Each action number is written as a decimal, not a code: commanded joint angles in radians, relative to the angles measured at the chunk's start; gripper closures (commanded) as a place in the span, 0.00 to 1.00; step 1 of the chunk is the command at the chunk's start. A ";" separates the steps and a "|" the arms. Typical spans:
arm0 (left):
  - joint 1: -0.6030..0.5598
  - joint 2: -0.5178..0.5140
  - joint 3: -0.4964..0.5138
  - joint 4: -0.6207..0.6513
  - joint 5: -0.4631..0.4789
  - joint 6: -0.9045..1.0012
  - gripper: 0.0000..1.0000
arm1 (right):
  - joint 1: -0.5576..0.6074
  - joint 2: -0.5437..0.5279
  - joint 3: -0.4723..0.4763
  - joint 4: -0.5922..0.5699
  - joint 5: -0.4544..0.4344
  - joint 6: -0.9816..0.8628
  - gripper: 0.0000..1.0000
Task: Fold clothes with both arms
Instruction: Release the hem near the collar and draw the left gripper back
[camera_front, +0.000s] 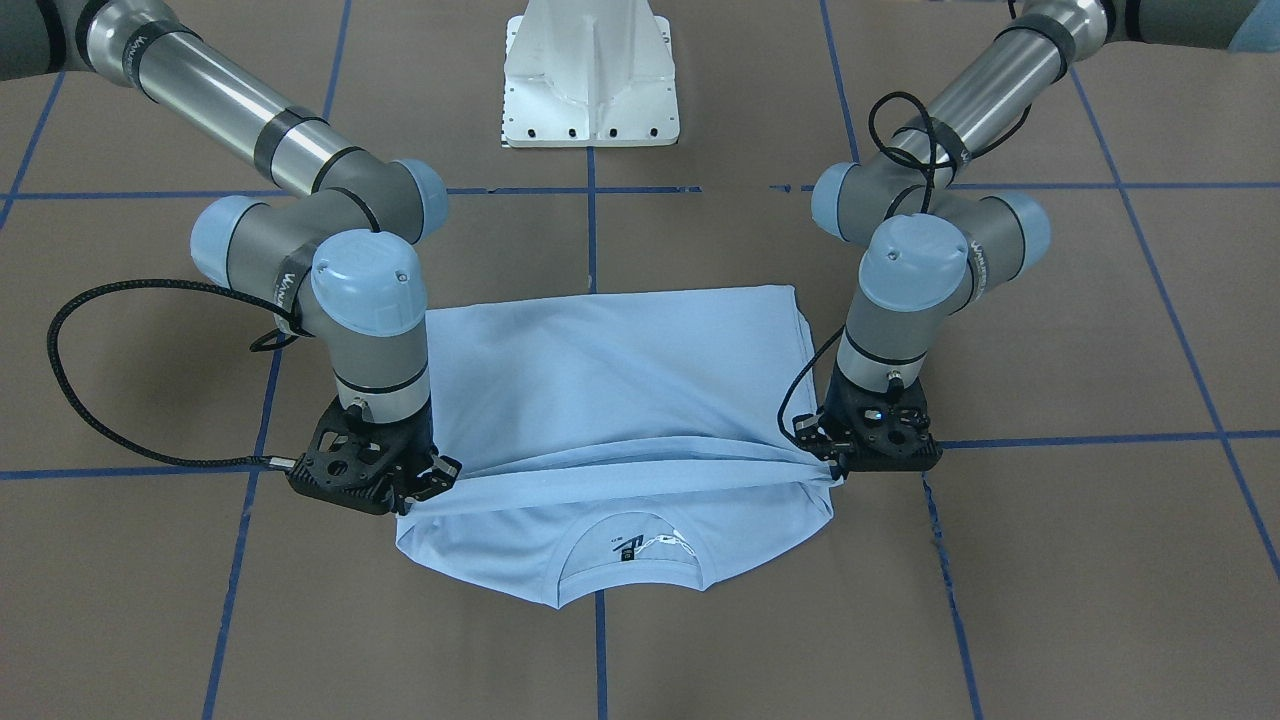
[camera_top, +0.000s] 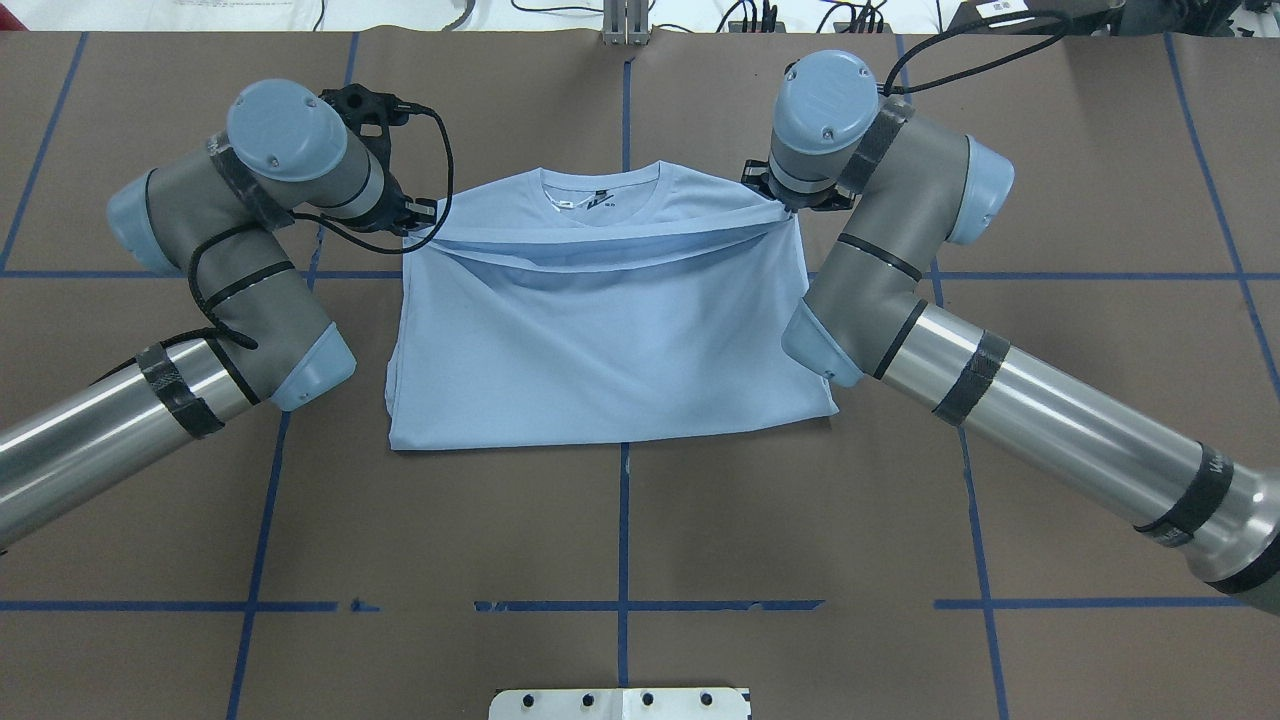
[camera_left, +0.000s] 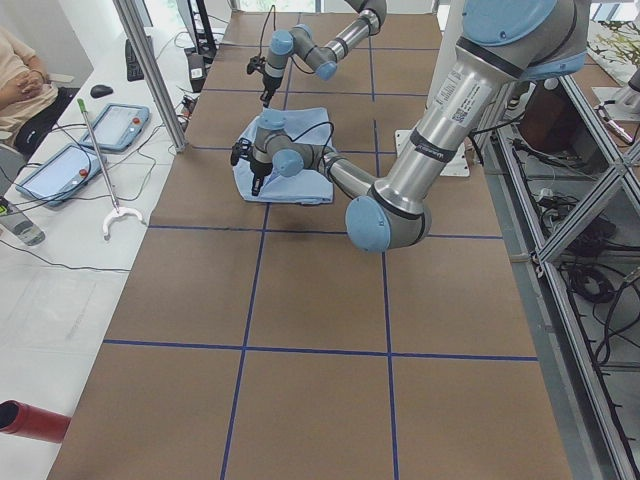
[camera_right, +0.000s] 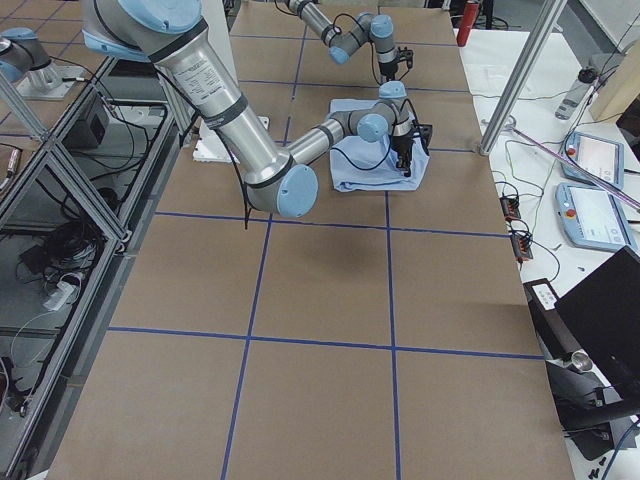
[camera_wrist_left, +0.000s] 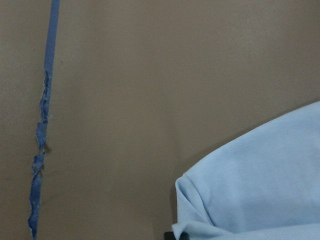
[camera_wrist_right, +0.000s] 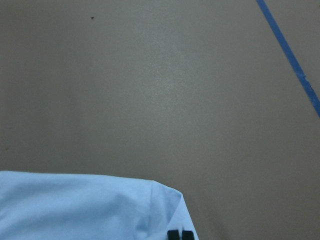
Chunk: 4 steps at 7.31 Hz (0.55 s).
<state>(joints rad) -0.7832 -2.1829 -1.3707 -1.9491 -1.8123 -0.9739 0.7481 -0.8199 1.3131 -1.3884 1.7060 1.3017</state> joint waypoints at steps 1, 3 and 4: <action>-0.002 0.021 -0.039 -0.074 -0.008 -0.002 0.00 | 0.004 0.001 0.003 -0.001 -0.003 -0.059 0.00; 0.018 0.111 -0.169 -0.079 -0.062 -0.023 0.00 | 0.011 -0.005 0.009 0.003 0.003 -0.133 0.00; 0.057 0.177 -0.248 -0.082 -0.064 -0.060 0.00 | 0.010 -0.005 0.011 0.005 0.003 -0.128 0.00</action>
<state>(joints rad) -0.7605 -2.0783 -1.5300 -2.0240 -1.8580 -0.9990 0.7577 -0.8246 1.3214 -1.3856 1.7081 1.1819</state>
